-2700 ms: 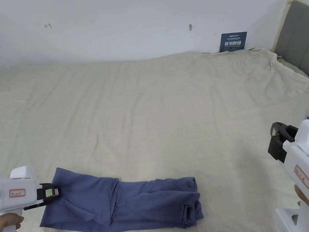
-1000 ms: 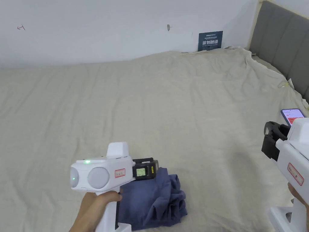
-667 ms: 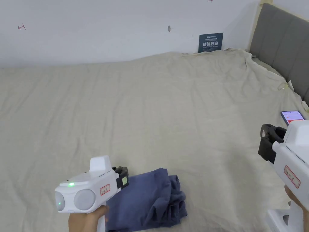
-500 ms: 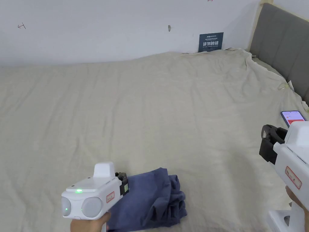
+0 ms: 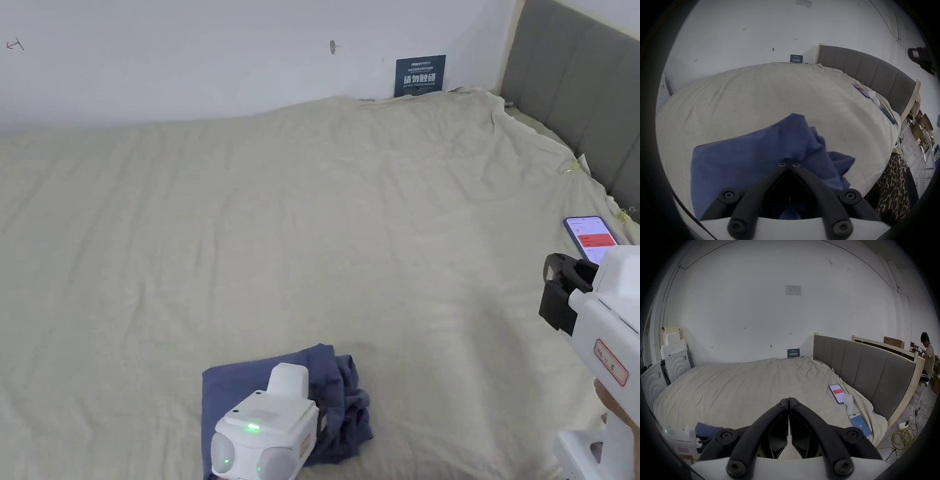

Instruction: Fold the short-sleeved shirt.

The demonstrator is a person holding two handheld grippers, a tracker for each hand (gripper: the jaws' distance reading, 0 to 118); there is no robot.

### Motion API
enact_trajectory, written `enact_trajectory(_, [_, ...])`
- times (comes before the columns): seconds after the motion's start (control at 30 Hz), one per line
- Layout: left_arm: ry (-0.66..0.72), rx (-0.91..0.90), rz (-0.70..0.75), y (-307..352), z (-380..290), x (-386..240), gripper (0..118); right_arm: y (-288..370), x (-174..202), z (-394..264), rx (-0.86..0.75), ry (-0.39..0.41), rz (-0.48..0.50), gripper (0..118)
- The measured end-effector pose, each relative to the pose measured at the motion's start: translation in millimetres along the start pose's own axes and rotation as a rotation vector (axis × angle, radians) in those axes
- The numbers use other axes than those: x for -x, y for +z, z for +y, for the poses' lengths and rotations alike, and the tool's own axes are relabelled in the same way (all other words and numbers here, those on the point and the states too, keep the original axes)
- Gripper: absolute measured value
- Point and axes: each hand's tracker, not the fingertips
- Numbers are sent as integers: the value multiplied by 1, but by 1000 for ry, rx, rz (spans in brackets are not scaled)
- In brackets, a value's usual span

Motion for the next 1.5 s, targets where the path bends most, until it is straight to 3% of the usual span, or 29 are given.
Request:
enact_trajectory(0.2, [-69, 13, -6, -14, -5, -33, 0, 2, -9, -2, 6, -6, -19, 0])
enact_trajectory(0.57, [-72, -11, -36, -10, -7, -39, 0, 3, -11, -3, 9, -12, -31, 0])
enact_trajectory(0.9, [-52, -267, -23, 68, 50, -9, 0, 9, 3, 10, -43, -1, -5, 0])
enact_trajectory(1.5, [52, -566, 308, 181, 114, 116, 0, 3, 58, 32, -156, 21, 116, 0])
